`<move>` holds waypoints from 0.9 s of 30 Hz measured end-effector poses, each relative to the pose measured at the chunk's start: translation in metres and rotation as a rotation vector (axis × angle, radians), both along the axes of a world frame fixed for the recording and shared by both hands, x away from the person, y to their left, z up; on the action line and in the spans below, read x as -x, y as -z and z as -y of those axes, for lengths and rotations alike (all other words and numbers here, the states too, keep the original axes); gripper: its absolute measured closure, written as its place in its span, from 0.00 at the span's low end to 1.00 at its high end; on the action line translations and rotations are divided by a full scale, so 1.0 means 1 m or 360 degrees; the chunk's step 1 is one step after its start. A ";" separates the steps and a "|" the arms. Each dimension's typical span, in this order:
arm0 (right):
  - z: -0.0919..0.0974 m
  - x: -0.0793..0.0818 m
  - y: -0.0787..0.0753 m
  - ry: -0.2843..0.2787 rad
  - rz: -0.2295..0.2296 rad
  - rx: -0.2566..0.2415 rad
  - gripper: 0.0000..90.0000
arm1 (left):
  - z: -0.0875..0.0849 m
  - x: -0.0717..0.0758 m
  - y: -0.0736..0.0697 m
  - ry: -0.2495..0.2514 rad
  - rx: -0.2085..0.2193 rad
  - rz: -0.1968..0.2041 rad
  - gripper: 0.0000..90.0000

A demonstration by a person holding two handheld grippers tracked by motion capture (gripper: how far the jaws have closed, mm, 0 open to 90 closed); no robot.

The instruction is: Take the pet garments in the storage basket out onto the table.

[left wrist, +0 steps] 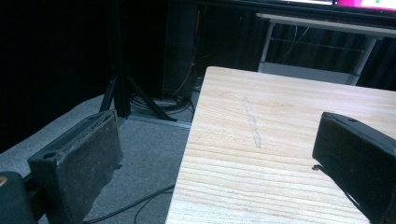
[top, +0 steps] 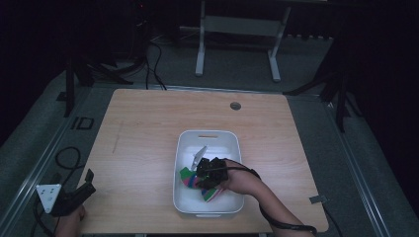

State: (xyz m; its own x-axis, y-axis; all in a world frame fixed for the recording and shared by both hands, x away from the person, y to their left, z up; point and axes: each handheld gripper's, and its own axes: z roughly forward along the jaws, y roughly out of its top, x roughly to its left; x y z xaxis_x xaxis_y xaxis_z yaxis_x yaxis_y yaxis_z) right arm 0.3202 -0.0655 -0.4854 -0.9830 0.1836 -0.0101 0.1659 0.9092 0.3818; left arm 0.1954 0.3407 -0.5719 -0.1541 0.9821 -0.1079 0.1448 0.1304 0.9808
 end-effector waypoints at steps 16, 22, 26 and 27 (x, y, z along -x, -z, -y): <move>0.014 0.000 -0.070 0.0018 0.0131 -0.0265 0.77 | 0.000 0.000 0.000 0.0002 0.0002 -0.0004 0.02; 0.017 -0.002 -0.088 0.0046 0.0208 -0.0328 0.77 | 0.000 0.000 0.000 0.0004 0.0000 -0.0001 0.02; 0.020 -0.001 -0.093 0.0041 0.0222 -0.0353 0.77 | 0.000 0.000 0.000 0.0007 0.0000 -0.0003 0.02; 0.021 -0.001 -0.095 0.0047 0.0218 -0.0366 0.77 | 0.000 0.000 0.000 0.0007 0.0000 -0.0002 0.02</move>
